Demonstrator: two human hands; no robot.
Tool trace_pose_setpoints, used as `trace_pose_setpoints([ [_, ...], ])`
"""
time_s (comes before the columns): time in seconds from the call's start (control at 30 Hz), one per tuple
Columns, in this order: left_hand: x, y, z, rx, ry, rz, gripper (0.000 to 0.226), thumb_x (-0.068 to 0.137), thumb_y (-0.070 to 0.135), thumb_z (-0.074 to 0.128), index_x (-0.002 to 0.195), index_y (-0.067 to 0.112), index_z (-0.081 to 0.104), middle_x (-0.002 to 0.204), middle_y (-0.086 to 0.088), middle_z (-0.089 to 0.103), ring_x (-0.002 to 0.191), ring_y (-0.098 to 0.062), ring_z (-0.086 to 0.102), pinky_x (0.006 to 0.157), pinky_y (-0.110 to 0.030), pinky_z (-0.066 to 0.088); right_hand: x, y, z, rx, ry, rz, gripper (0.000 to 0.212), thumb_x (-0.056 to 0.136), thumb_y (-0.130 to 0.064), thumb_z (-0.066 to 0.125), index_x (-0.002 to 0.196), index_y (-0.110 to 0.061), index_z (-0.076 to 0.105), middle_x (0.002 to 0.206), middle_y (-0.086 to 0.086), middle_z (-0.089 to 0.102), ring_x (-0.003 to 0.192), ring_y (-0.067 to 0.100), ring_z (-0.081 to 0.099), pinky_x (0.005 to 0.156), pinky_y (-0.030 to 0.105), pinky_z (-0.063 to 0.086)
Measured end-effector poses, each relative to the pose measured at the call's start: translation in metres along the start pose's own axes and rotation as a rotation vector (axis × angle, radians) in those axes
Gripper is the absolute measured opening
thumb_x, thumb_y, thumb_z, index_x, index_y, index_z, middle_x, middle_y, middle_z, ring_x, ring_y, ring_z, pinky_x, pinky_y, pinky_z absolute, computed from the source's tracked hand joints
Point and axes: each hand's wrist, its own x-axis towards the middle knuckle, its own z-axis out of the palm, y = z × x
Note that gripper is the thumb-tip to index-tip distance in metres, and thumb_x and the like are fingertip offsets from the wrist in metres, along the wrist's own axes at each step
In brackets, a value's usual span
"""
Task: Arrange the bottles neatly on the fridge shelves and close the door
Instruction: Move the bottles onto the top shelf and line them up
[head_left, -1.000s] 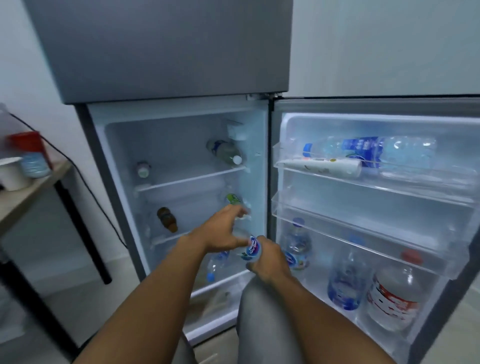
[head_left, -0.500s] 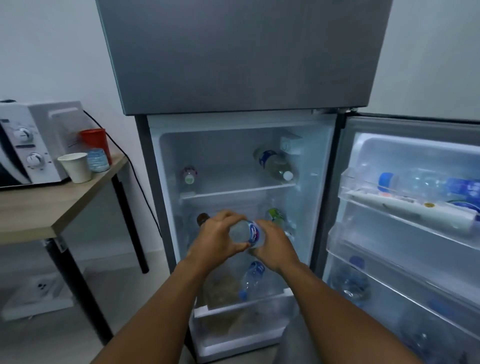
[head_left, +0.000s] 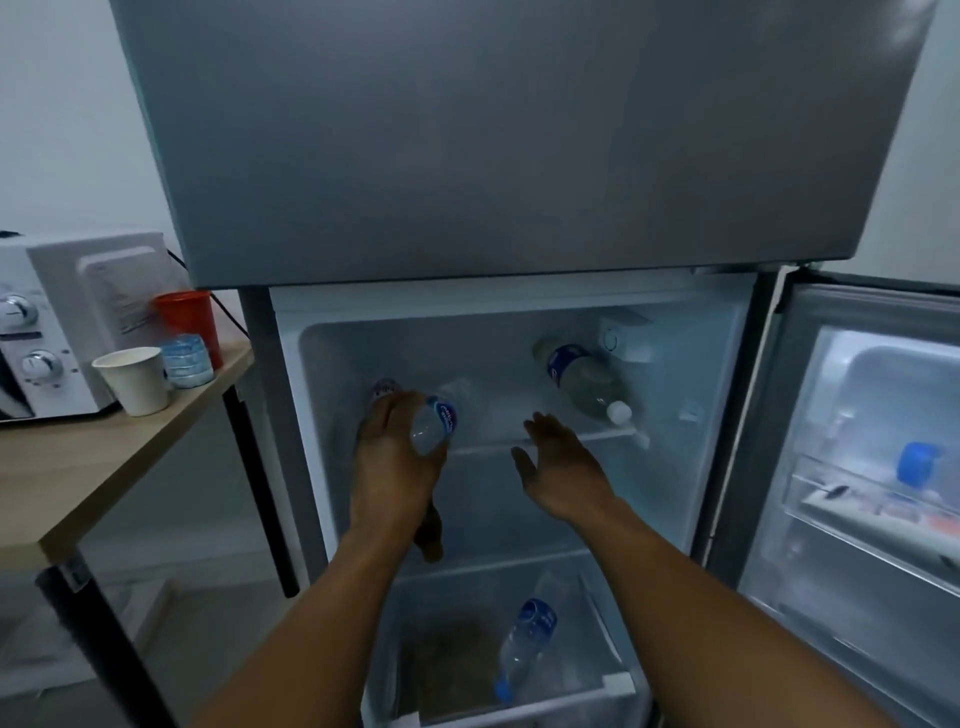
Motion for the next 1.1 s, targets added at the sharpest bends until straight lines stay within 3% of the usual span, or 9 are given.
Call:
trace_pose_setpoints([
  [0.1, 0.002, -0.012, 0.016, -0.046, -0.103, -0.070, 0.054, 0.080, 0.016, 0.076, 0.129, 0.020, 0.055, 0.132, 0.004, 0.051, 0.119, -0.013, 0.049, 0.101, -0.026, 0.042, 0.015, 0.008, 0.007, -0.064, -0.004, -0.004, 0.056, 0.105, -0.040, 0.031, 0.154, -0.013, 0.026, 0.164, 0.005, 0.019, 0.152, 0.024, 0.011, 0.121, 0.036, 0.015],
  [0.23, -0.004, -0.026, 0.034, -0.010, -0.307, 0.054, 0.062, 0.087, 0.019, 0.064, 0.145, 0.021, 0.041, 0.148, 0.005, 0.042, 0.134, -0.014, 0.037, 0.111, -0.020, 0.025, 0.026, 0.021, 0.027, 0.017, 0.138, -0.013, 0.054, 0.102, -0.043, 0.038, 0.150, -0.017, 0.040, 0.159, 0.001, 0.034, 0.148, 0.022, 0.023, 0.121, 0.037, 0.024],
  [0.33, 0.004, -0.033, 0.048, -0.005, -0.258, 0.072, 0.056, 0.089, 0.017, 0.065, 0.142, 0.016, 0.047, 0.143, 0.000, 0.048, 0.130, -0.018, 0.045, 0.110, -0.025, 0.032, 0.027, 0.026, 0.044, 0.053, 0.250, -0.038, 0.053, 0.100, -0.042, 0.042, 0.146, -0.016, 0.046, 0.154, 0.001, 0.043, 0.146, 0.019, 0.029, 0.121, 0.039, 0.026],
  [0.47, 0.019, -0.029, 0.063, 0.000, -0.165, -0.083, 0.045, 0.088, 0.015, 0.065, 0.131, 0.011, 0.053, 0.130, -0.006, 0.053, 0.117, -0.020, 0.051, 0.097, -0.023, 0.039, 0.028, 0.031, 0.052, 0.063, 0.340, -0.061, 0.051, 0.099, -0.041, 0.046, 0.142, -0.014, 0.052, 0.149, 0.002, 0.049, 0.142, 0.019, 0.035, 0.117, 0.042, 0.032],
  [0.6, 0.037, -0.025, 0.074, 0.086, -0.170, -0.188, 0.040, 0.080, 0.015, 0.069, 0.116, 0.006, 0.052, 0.122, -0.012, 0.052, 0.111, -0.029, 0.052, 0.087, -0.040, 0.049, 0.027, 0.031, 0.054, 0.058, 0.345, -0.061, 0.055, 0.098, -0.046, 0.041, 0.142, -0.016, 0.052, 0.149, 0.001, 0.049, 0.142, 0.018, 0.034, 0.119, 0.039, 0.030],
  [0.87, 0.056, -0.035, 0.092, 0.346, -0.138, -0.208, 0.052, 0.067, 0.020, 0.074, 0.109, 0.005, 0.049, 0.112, -0.019, 0.050, 0.104, -0.039, 0.049, 0.097, -0.055, 0.043, 0.030, 0.032, 0.060, 0.064, 0.388, -0.055, 0.063, 0.094, -0.052, 0.031, 0.141, -0.015, 0.053, 0.147, 0.001, 0.051, 0.140, 0.018, 0.036, 0.115, 0.043, 0.035],
  [1.1, 0.073, -0.049, 0.107, 0.512, -0.215, -0.198, 0.059, 0.063, 0.020, 0.074, 0.113, 0.005, 0.047, 0.111, -0.020, 0.049, 0.101, -0.042, 0.052, 0.102, -0.055, 0.036, 0.032, 0.034, 0.063, 0.045, 0.405, -0.054, 0.062, 0.095, -0.052, 0.031, 0.141, -0.017, 0.052, 0.147, 0.000, 0.051, 0.139, 0.018, 0.036, 0.117, 0.041, 0.034],
])
